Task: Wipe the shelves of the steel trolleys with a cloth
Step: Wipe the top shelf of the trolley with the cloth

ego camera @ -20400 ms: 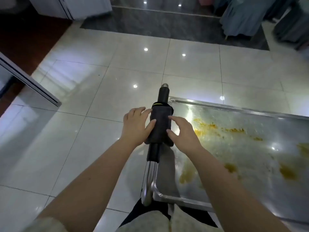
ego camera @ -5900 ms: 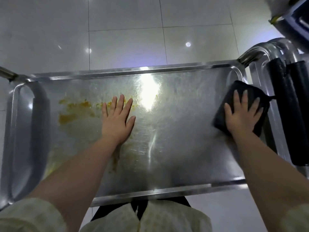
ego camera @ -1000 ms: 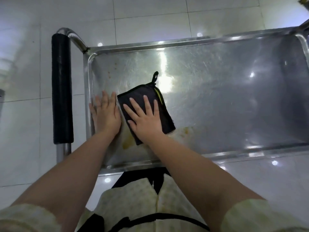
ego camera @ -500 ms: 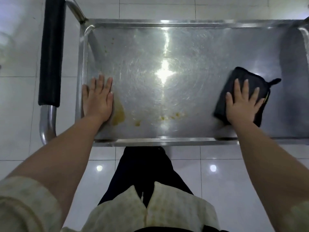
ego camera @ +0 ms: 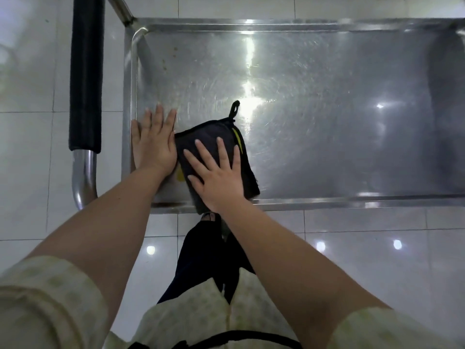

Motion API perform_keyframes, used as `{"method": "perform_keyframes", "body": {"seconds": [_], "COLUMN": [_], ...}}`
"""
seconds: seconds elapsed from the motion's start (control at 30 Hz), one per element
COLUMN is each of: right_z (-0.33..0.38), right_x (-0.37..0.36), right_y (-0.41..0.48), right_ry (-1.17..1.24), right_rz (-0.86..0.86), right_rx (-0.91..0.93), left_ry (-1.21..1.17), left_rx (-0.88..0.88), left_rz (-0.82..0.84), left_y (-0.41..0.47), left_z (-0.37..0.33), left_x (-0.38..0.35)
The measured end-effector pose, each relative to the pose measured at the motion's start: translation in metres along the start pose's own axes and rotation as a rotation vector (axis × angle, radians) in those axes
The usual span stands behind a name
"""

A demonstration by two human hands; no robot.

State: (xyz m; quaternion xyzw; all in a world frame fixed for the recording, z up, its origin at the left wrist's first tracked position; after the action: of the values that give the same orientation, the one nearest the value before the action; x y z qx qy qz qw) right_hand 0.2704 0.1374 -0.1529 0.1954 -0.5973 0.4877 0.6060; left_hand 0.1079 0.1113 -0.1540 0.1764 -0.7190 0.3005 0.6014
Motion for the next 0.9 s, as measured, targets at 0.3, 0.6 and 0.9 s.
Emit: {"method": "perform_keyframes", "body": {"seconds": [0.3,0.6,0.9], "right_z": [-0.255,-0.217,0.066], "right_x": [0.029,0.024,-0.014], "right_y": [-0.089,-0.075,0.003], "right_ry": [0.098,0.135,-0.022], "right_rz": [-0.110,-0.125,0.089], "right_rx": [-0.629,-0.808,0.015], "left_ry": [-0.029,-0.090,-0.576], "left_rx": [0.000,-0.014,0.157], "left_rz": [0.049,0.070,-0.028], "left_y": [-0.006,-0.020,-0.027], "left_z": [-0.005,0.002,0.019], "left_x": [-0.004,-0.006,0.014]}}
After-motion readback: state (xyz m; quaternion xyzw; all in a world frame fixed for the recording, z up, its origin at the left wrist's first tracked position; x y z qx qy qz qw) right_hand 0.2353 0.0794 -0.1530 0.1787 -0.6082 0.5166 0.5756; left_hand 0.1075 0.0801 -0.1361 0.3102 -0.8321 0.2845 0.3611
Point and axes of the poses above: each hand's wrist, its own y-axis towards the middle knuckle, its own x-axis out of the back of the hand, z = x × y, the point moved 8 cm from there along y, towards the middle knuckle, and after that the axes turned 2 degrees about z, right-handed, at the moved point
